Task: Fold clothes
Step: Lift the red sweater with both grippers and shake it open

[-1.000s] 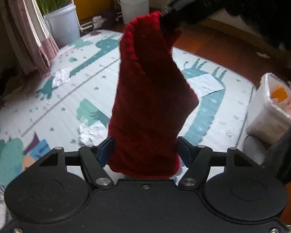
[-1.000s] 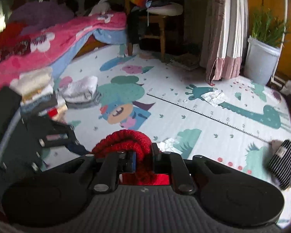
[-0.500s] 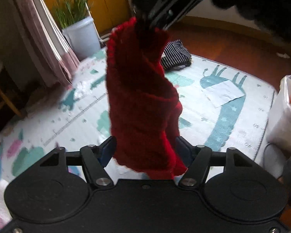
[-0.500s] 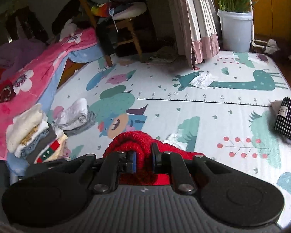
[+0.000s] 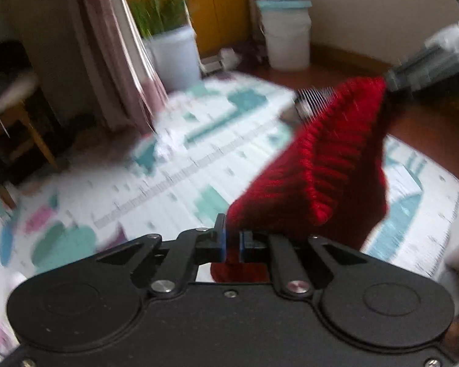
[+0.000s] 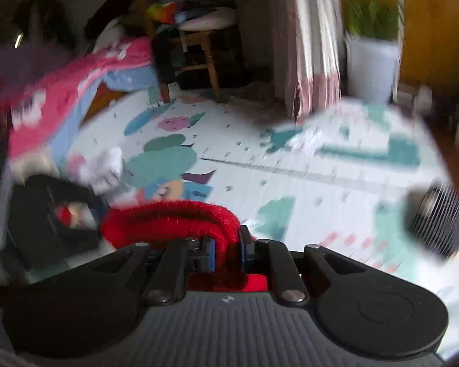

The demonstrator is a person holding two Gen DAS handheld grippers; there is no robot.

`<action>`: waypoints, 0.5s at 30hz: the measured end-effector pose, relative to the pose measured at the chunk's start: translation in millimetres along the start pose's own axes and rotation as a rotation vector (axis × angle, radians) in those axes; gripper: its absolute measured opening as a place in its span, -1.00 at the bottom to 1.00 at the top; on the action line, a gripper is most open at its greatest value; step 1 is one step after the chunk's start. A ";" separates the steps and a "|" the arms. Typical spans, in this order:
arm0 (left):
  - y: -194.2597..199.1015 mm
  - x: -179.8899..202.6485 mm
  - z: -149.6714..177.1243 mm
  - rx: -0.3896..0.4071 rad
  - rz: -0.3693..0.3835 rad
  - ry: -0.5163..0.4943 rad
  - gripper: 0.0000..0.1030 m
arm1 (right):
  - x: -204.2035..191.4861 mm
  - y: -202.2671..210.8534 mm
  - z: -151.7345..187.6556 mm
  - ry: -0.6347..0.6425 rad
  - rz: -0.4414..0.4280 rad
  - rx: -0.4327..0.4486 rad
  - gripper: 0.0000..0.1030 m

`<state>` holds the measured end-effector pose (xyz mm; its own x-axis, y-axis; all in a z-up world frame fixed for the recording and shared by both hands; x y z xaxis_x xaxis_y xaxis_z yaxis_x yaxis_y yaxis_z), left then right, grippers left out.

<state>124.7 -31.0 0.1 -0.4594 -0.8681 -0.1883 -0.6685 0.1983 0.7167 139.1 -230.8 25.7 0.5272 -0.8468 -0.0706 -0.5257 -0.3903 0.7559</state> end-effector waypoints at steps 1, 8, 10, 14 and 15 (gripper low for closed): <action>6.7 -5.8 -7.2 0.025 -0.011 -0.003 -0.88 | -5.1 2.7 -2.0 0.073 0.032 0.015 -0.68; 43.0 -16.6 -11.8 0.049 0.029 -0.141 -0.89 | -22.8 23.6 -7.8 0.368 0.085 0.041 -0.69; 50.5 -13.8 -2.5 0.029 0.059 -0.191 -0.89 | -27.6 27.9 -3.3 0.416 0.074 0.018 -0.69; 59.9 5.3 31.5 -0.058 0.137 -0.300 -0.90 | -43.4 34.9 20.5 0.485 0.012 -0.066 -0.69; 62.3 13.0 40.1 -0.084 0.162 -0.332 -0.90 | -48.5 36.1 28.7 0.502 -0.011 -0.095 -0.69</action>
<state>53.6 -11.6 15.4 -0.7287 -0.6313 -0.2654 -0.5276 0.2705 0.8053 75.4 -214.2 37.7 0.8004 -0.5556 0.2254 -0.4678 -0.3437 0.8143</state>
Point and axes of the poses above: each gripper's, at about its wrist camera, not at the fingertips, and y roughly against the way its jaws point, x to its right, z to its underside, the point moved 4 cm from there along -y, roughly the way its jaws point, and after that the axes turned 8 degrees about -x, right-handed, at the moved point
